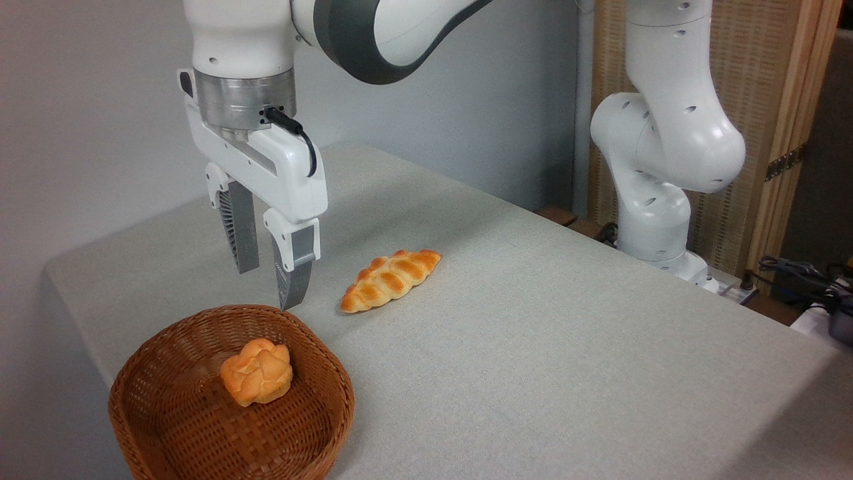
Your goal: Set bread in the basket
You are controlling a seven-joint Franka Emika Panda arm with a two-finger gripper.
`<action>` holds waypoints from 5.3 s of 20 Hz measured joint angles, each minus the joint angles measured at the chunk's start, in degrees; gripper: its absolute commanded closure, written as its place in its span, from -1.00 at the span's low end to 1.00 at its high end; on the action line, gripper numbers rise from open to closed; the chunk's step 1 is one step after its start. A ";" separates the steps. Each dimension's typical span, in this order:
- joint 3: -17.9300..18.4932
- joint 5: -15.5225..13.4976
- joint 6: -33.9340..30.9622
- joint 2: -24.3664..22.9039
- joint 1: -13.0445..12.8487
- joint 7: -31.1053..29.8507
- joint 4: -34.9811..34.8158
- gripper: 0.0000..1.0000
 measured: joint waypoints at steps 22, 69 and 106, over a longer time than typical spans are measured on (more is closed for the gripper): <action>0.11 0.00 -0.03 0.00 0.01 0.00 0.00 -1.00; -5.92 0.55 -7.66 -0.57 -7.77 -2.26 -19.80 0.21; 3.22 -2.12 1.26 -3.17 -6.80 -2.13 -6.50 0.22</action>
